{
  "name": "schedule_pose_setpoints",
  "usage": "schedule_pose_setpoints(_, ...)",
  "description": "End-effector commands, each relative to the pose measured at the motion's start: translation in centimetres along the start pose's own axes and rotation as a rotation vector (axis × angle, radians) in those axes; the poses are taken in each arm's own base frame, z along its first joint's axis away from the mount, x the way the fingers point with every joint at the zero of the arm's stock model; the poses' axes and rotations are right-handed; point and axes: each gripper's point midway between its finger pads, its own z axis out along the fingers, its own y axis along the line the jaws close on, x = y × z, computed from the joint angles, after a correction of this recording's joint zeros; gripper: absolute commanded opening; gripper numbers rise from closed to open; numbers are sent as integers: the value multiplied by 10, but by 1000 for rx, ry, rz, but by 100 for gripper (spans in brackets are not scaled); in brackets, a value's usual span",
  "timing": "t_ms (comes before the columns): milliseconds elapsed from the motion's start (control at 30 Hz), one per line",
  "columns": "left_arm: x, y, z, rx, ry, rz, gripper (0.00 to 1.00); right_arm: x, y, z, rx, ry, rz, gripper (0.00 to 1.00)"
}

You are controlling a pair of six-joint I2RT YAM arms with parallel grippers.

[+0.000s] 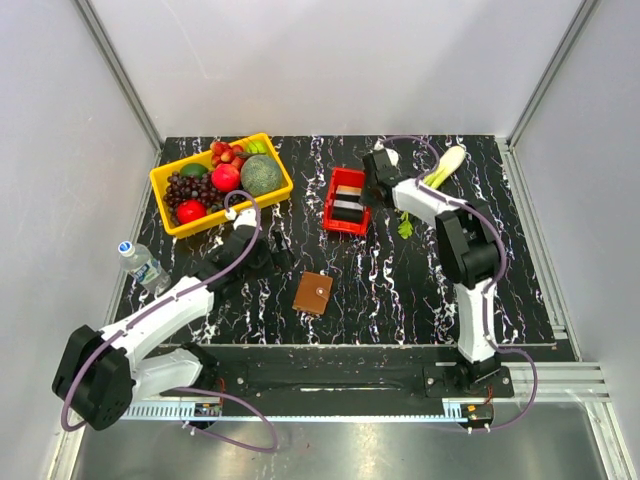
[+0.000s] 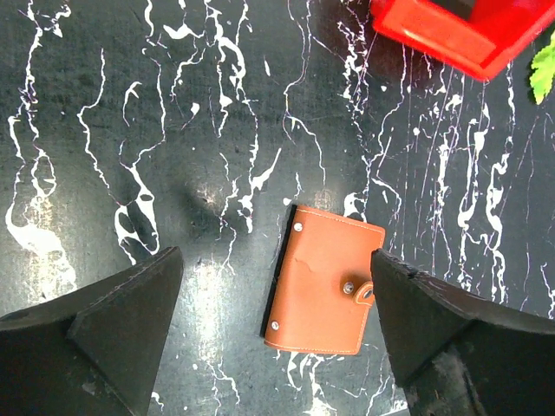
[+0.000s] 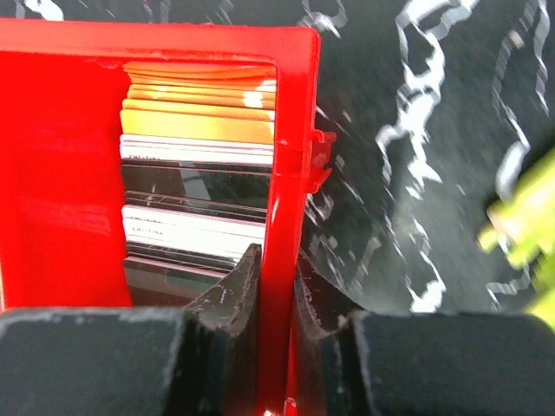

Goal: Put the credit cards into the card holder
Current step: Move the storage box to the center of the board.

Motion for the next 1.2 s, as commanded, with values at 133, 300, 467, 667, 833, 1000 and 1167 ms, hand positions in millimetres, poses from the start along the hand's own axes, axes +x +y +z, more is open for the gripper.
schedule_pose_setpoints(133,-12,-25,11,84,-10,-4,98,17,-30,-84,46,-83,164,4)
schedule_pose_setpoints(300,-20,-52,24,193,-19,17,99,78,-47,-131,44,-52,256,6)
schedule_pose_setpoints(467,-29,-97,32,367,-55,106,99,110,-49,-158,29,-59,320,11)
schedule_pose_setpoints(667,-10,-147,37,500,-39,244,99,120,-59,-161,55,-82,357,10)
schedule_pose_setpoints(833,19,-163,42,567,-3,291,91,124,-60,-152,67,-72,343,10)
schedule_pose_setpoints(1000,42,-163,58,577,36,306,72,127,-55,-151,40,-63,349,10)
schedule_pose_setpoints(1167,50,-156,75,538,46,311,49,124,-54,-155,31,-72,334,11)
